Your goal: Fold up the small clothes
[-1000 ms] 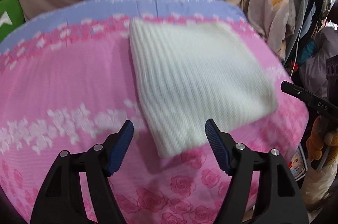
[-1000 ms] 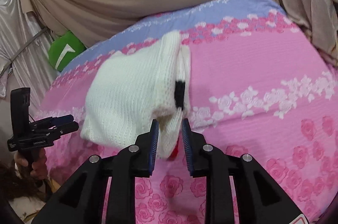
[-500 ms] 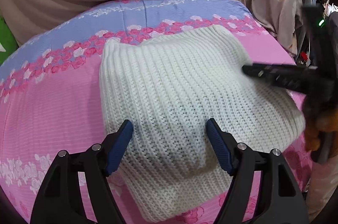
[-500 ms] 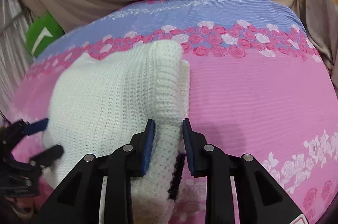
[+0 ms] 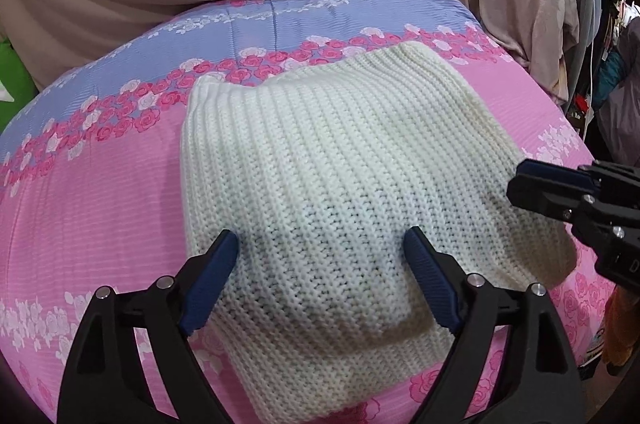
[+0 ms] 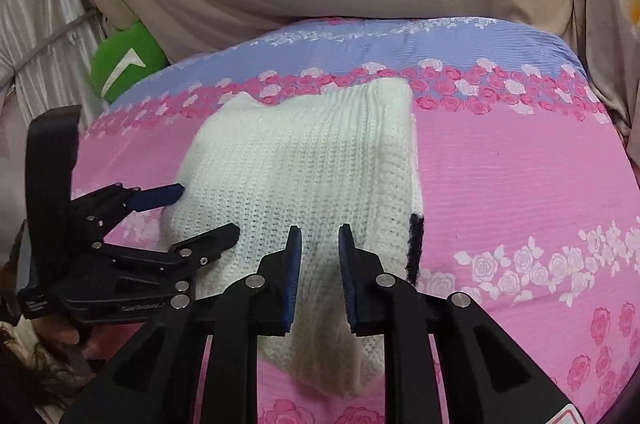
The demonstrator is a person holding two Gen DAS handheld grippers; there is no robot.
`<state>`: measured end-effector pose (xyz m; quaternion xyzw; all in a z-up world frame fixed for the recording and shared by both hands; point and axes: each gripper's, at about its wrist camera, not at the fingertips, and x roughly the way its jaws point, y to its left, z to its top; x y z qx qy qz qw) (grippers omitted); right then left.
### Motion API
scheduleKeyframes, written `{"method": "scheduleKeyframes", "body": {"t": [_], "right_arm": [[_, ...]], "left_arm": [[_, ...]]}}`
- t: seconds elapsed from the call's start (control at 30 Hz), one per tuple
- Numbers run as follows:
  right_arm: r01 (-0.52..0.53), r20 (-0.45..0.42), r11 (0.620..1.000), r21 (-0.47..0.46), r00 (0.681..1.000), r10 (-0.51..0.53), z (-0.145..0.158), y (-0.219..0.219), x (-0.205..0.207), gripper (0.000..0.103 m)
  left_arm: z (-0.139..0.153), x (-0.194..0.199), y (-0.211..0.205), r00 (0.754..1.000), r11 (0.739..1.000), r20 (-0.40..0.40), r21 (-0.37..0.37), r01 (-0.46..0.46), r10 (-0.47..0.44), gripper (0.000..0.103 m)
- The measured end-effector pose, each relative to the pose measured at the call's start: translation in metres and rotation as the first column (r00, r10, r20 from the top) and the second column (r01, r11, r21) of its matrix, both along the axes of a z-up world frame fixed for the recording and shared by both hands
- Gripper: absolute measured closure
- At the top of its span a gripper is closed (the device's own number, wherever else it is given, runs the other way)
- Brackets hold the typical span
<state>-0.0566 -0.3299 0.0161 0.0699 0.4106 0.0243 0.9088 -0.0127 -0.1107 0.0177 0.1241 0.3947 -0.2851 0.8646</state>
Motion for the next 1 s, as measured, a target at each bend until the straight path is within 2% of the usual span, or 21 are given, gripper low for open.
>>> {"method": "scheduleKeyframes", "body": {"t": [0.07, 0.1, 0.17, 0.2, 0.27, 0.33, 0.4, 0.53, 0.63, 0.7, 0.8, 0.93, 1.0], "right_arm": [[0.015, -0.068, 1.0, -0.02, 0.998, -0.016, -0.029, -0.003, 0.011, 0.091], [0.008, -0.046, 1.0, 0.017, 0.999, -0.007, -0.032, -0.005, 0.01, 0.092], [0.024, -0.04, 0.999, 0.031, 0.999, -0.023, -0.022, -0.005, 0.006, 0.092], [0.024, -0.02, 0.999, 0.044, 1.0, -0.023, -0.015, -0.006, 0.002, 0.087], [0.024, 0.016, 0.996, 0.083, 1.0, -0.025, -0.002, -0.008, -0.007, 0.084], [0.047, 0.037, 0.997, 0.065, 0.998, -0.049, 0.007, -0.009, -0.014, 0.081], [0.069, 0.055, 0.995, 0.068, 0.996, -0.073, 0.014, -0.013, -0.02, 0.071], [0.089, 0.071, 0.993, 0.073, 0.993, -0.094, 0.022, -0.017, -0.023, 0.065], [0.101, 0.074, 0.991, 0.087, 0.991, -0.108, 0.024, -0.03, -0.017, 0.051], [0.117, 0.039, 0.987, 0.107, 0.992, -0.121, 0.017, -0.04, -0.011, 0.042], [0.122, -0.035, 0.975, 0.184, 0.992, -0.117, -0.004, -0.056, 0.004, 0.042], [0.133, -0.12, 0.955, 0.266, 0.987, -0.105, -0.035, -0.063, 0.022, 0.041], [0.128, -0.132, 0.943, 0.308, 0.987, -0.091, -0.044, -0.065, 0.029, 0.034]], "left_arm": [[-0.001, -0.001, -0.001, 1.0, 1.0, 0.007, 0.002, -0.001, 0.001, 0.02], [-0.001, -0.002, -0.003, 1.0, 1.0, 0.015, 0.011, -0.005, 0.005, 0.02], [-0.002, -0.003, -0.005, 1.0, 1.0, 0.024, 0.023, -0.014, 0.013, 0.02], [-0.001, -0.003, -0.006, 1.0, 1.0, 0.022, 0.023, -0.02, 0.02, 0.02], [0.005, -0.002, -0.003, 0.999, 0.999, 0.007, 0.006, -0.036, 0.036, 0.02], [0.012, -0.001, 0.001, 0.999, 0.998, -0.003, -0.016, -0.053, 0.053, 0.02], [0.018, 0.0, 0.005, 0.997, 0.997, -0.004, -0.021, -0.078, 0.078, 0.02], [0.026, 0.004, 0.017, 0.993, 0.993, -0.001, -0.032, -0.116, 0.116, 0.018], [0.033, 0.011, 0.034, 0.987, 0.986, 0.0, -0.054, -0.159, 0.159, 0.013], [0.034, 0.021, 0.048, 0.984, 0.981, -0.048, -0.09, -0.174, 0.17, 0.009], [0.022, 0.038, 0.059, 0.973, 0.975, -0.168, -0.131, -0.18, 0.157, 0.007], [-0.007, 0.056, 0.055, 0.94, 0.971, -0.313, -0.148, -0.188, 0.134, 0.007], [-0.016, 0.063, 0.05, 0.924, 0.965, -0.364, -0.18, -0.191, 0.115, 0.005]]}}
